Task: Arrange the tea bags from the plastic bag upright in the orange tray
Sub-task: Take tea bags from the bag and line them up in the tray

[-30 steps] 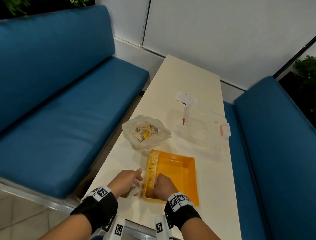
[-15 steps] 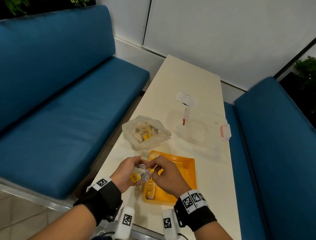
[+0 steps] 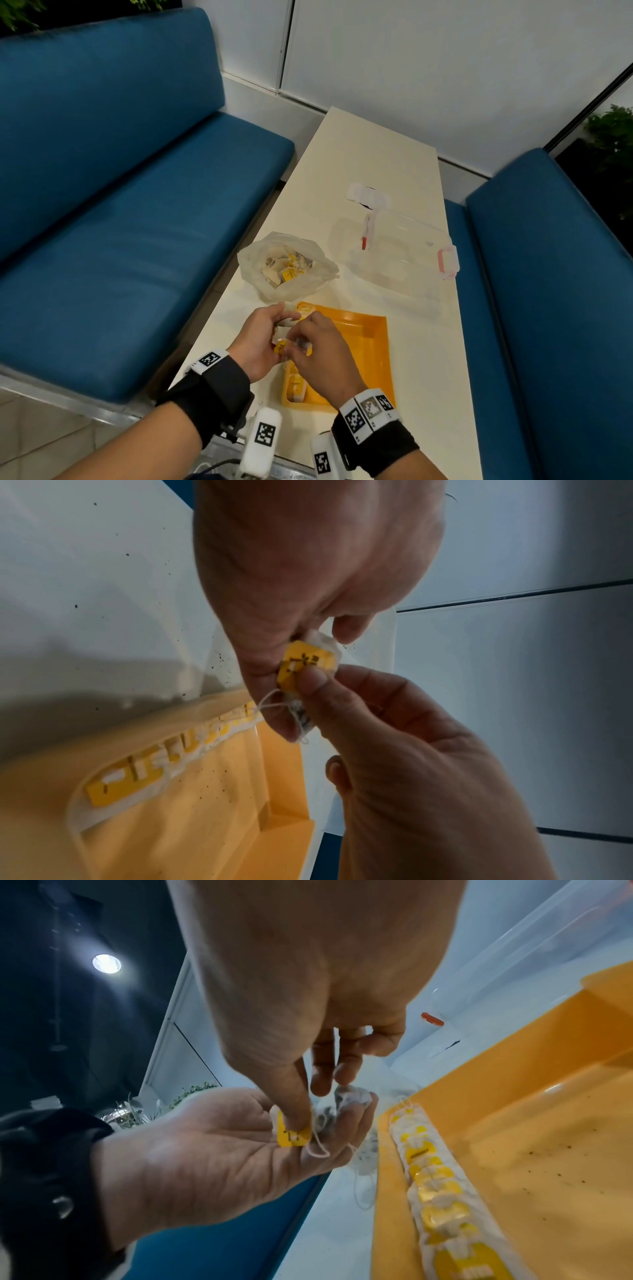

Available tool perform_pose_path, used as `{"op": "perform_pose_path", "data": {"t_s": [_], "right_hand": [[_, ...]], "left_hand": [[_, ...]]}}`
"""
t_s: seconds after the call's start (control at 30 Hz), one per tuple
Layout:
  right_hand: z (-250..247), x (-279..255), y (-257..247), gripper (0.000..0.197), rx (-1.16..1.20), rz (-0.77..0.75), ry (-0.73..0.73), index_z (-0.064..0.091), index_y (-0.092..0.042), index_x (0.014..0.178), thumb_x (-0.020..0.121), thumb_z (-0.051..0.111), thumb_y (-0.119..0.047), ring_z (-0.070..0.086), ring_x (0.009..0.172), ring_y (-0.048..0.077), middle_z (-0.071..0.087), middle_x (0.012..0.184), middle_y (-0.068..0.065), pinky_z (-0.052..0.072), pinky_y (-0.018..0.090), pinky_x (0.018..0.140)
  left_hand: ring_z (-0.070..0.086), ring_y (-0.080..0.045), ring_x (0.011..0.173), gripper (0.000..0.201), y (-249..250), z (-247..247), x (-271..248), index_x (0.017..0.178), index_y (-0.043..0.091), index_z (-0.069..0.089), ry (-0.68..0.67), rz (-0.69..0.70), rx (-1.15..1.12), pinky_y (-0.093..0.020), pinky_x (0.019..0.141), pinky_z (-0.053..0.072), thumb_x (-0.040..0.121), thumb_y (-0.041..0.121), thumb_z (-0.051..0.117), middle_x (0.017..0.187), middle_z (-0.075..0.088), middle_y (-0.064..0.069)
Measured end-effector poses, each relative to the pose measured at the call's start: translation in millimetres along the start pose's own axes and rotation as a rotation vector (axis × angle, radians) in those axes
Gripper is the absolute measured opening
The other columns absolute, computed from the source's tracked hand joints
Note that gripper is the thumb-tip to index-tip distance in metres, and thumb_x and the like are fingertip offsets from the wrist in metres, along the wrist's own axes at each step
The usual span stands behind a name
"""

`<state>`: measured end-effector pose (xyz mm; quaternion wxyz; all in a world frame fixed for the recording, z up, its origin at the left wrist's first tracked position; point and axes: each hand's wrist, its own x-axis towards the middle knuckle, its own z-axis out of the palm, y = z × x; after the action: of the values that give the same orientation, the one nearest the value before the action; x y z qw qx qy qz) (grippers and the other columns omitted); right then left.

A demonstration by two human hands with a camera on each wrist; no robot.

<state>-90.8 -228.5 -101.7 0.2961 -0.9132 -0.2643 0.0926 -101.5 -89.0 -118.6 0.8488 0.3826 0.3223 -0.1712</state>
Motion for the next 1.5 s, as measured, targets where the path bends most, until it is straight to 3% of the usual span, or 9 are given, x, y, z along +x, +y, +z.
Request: {"op": "perform_pose_path", "data": {"t_s": [0.1, 0.33, 0.53, 0.83, 0.97, 1.1, 1.27, 1.4, 1.5], "right_hand": [[-8.7, -0.5, -2.4, 0.011, 0.181, 0.05, -0.011, 0.065, -0.023, 0.084, 0.083, 0.07, -0.013, 0.057, 0.082, 0.008, 0.06, 0.088, -0.009, 0.051, 0.025, 0.076], [-40.5, 19.6, 6.6, 0.013, 0.337, 0.161, 0.069, 0.066, -0.023, 0.082, 0.086, 0.073, -0.013, 0.064, 0.071, 0.012, 0.068, 0.077, -0.002, 0.05, 0.017, 0.064], [-48.9, 31.7, 11.5, 0.02, 0.29, 0.216, 0.077, 0.065, -0.029, 0.073, 0.084, 0.075, -0.016, 0.066, 0.07, 0.017, 0.067, 0.069, -0.005, 0.055, 0.029, 0.067], [-73.8, 43.6, 2.6, 0.011, 0.197, 0.196, 0.036, 0.073, -0.02, 0.074, 0.08, 0.076, -0.012, 0.062, 0.068, 0.005, 0.069, 0.072, -0.006, 0.05, 0.019, 0.065], [-82.1, 45.9, 11.4, 0.008, -0.033, 0.216, -0.077, 0.076, -0.018, 0.074, 0.079, 0.073, -0.013, 0.063, 0.074, 0.008, 0.07, 0.076, -0.006, 0.053, 0.028, 0.068], [-78.0, 45.9, 31.6, 0.015, -0.041, 0.304, -0.063, 0.075, -0.02, 0.069, 0.078, 0.071, -0.009, 0.061, 0.071, 0.004, 0.068, 0.07, -0.01, 0.048, 0.022, 0.062], [-64.6, 48.5, 48.8, 0.02, -0.11, 0.348, -0.089, 0.072, -0.025, 0.068, 0.078, 0.068, -0.008, 0.065, 0.073, 0.01, 0.07, 0.074, -0.008, 0.058, 0.034, 0.07], [-48.4, 52.0, 55.5, 0.018, -0.234, 0.347, -0.127, 0.074, -0.022, 0.077, 0.082, 0.062, -0.009, 0.066, 0.079, 0.015, 0.07, 0.082, -0.006, 0.056, 0.032, 0.071], [-37.0, 56.3, 57.7, 0.02, -0.311, 0.352, -0.137, 0.073, -0.019, 0.083, 0.083, 0.056, -0.008, 0.066, 0.083, 0.021, 0.071, 0.089, 0.0, 0.053, 0.03, 0.068]], "left_hand": [[0.07, -0.031, 0.077, 0.026, 0.8, -4.7, 0.2, 0.111, 0.007, 0.069, -0.046, 0.026, 0.059, -0.035, 0.069, 0.054, 0.093, 0.02, 0.057, 0.091, 0.069, -0.016], [0.062, -0.034, 0.085, 0.036, -4.4, -7.8, -2.1, 0.115, 0.002, 0.068, -0.125, 0.14, 0.176, -0.037, 0.067, 0.053, 0.093, -0.004, 0.041, 0.1, 0.068, -0.026], [0.065, -0.024, 0.079, 0.038, -2.7, -8.5, 1.2, 0.112, 0.008, 0.071, -0.288, 0.169, 0.188, -0.034, 0.066, 0.051, 0.09, 0.038, 0.067, 0.096, 0.068, -0.017], [0.066, -0.02, 0.08, 0.038, -1.6, -19.0, 5.4, 0.104, 0.014, 0.078, -0.221, 0.267, 0.362, -0.03, 0.065, 0.052, 0.07, 0.029, 0.086, 0.094, 0.073, -0.009], [0.068, -0.019, 0.093, 0.022, 0.2, -34.7, 9.6, 0.098, 0.017, 0.081, -0.051, 0.247, 0.462, -0.033, 0.07, 0.055, 0.079, 0.024, 0.086, 0.106, 0.076, -0.003], [0.064, -0.018, 0.077, 0.009, -3.2, -40.0, 14.8, 0.085, 0.015, 0.082, 0.097, 0.277, 0.544, -0.031, 0.062, 0.052, 0.081, 0.023, 0.083, 0.091, 0.075, -0.003], [0.062, -0.012, 0.064, 0.036, -12.1, -38.6, 26.6, 0.085, 0.013, 0.078, 0.204, 0.282, 0.794, -0.028, 0.059, 0.051, 0.073, 0.046, 0.087, 0.075, 0.067, 0.004], [0.066, -0.012, 0.101, 0.045, -24.2, -32.0, 31.4, 0.103, 0.017, 0.074, 0.225, 0.288, 1.059, -0.024, 0.084, 0.051, 0.072, 0.047, 0.087, 0.101, 0.067, 0.009], [0.064, -0.013, 0.108, 0.045, -28.4, -28.9, 33.0, 0.114, 0.015, 0.072, 0.22, 0.289, 1.126, -0.022, 0.088, 0.049, 0.078, 0.04, 0.084, 0.116, 0.069, 0.002]]}}
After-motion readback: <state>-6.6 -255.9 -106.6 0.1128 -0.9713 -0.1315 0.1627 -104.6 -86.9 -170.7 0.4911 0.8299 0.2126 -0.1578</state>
